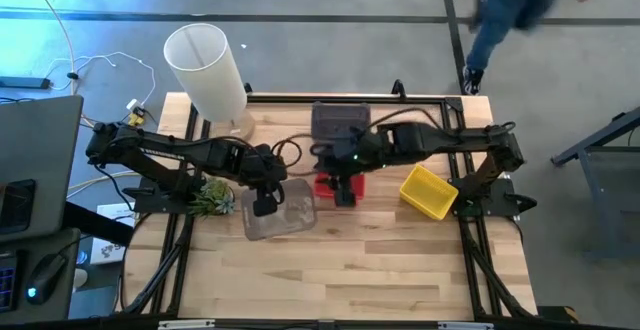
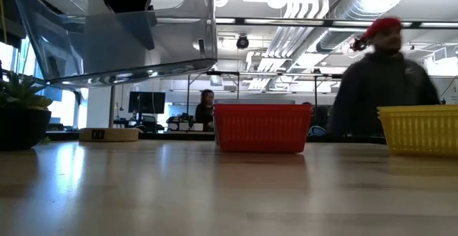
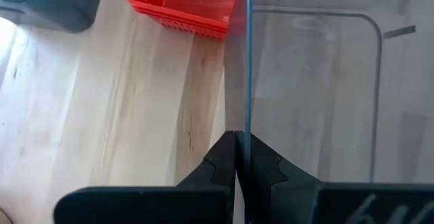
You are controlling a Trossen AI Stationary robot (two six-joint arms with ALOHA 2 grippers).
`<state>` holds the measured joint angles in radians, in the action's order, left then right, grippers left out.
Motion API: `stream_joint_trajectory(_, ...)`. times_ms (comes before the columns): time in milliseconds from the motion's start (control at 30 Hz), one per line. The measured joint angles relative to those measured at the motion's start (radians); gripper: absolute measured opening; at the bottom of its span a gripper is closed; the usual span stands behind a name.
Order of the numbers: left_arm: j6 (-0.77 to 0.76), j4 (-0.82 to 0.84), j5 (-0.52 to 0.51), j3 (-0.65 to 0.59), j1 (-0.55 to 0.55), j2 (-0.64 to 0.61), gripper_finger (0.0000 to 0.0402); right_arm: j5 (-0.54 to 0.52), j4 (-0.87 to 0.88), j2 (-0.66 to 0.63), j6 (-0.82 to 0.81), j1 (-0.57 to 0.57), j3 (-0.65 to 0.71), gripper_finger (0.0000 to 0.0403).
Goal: Stack baskets by color
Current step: Stack the black bin on the stacked black bins
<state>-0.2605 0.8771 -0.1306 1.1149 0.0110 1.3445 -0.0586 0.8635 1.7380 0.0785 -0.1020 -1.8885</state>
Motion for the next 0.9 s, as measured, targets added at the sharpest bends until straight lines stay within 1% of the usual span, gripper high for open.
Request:
stream_joint_trajectory(100, -0.018, 0.007, 0.003, 0.0, -0.013, 0.0, 0.0, -0.001, -0.041, 0.017, 0.035, -0.014, 0.034, 0.0146)
stream_joint_trajectory(167, -0.03, 0.009, 0.014, 0.0, -0.024, 0.004, 0.0, -0.021, -0.062, 0.033, 0.042, -0.02, 0.04, 0.0146)
stream_joint_trajectory(300, -0.06, 0.021, 0.008, -0.001, -0.056, 0.015, 0.0, -0.03, -0.063, 0.064, 0.069, -0.033, 0.04, 0.0146)
stream_joint_trajectory(500, -0.061, 0.033, 0.001, -0.001, -0.114, 0.051, 0.0, -0.023, -0.07, 0.122, 0.076, -0.047, 0.04, 0.0146)
stream_joint_trajectory(667, -0.088, 0.085, -0.055, -0.001, -0.149, 0.069, 0.0, -0.019, -0.047, 0.142, 0.051, -0.071, 0.04, 0.0146)
stream_joint_trajectory(800, -0.127, 0.101, -0.079, -0.001, -0.15, 0.068, 0.0, -0.003, -0.029, 0.143, 0.051, -0.12, 0.04, 0.0146)
stream_joint_trajectory(900, -0.142, 0.1, -0.119, -0.001, -0.15, 0.067, 0.0, 0.015, -0.023, 0.143, 0.062, -0.164, 0.04, 0.0146)
